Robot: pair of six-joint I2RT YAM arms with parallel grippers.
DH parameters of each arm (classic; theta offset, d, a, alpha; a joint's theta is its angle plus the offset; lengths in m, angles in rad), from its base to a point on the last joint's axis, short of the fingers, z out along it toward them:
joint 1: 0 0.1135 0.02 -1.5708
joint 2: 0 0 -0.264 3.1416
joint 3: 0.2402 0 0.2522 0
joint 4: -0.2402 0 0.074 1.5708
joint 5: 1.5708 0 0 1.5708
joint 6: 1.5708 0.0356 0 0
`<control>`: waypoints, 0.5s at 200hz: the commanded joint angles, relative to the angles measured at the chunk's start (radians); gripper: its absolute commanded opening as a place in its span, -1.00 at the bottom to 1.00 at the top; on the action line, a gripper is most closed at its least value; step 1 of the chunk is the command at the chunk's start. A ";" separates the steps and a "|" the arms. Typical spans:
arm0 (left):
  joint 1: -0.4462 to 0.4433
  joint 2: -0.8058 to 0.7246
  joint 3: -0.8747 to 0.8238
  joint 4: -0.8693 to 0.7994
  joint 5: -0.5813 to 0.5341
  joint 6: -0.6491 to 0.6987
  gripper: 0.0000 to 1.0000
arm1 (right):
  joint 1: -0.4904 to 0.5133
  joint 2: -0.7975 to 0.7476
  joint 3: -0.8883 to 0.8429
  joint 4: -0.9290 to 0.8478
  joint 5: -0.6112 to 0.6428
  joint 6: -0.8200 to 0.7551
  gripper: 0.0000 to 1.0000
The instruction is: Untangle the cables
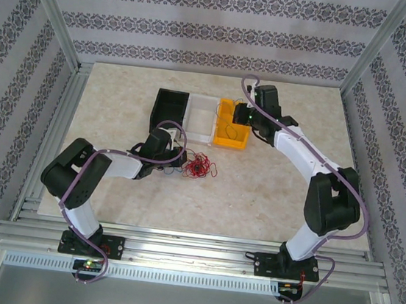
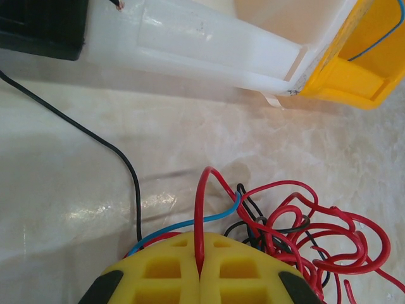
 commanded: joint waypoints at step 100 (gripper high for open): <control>-0.008 0.024 0.024 -0.009 0.015 0.020 -1.00 | -0.096 0.053 -0.049 -0.055 0.090 0.124 -1.00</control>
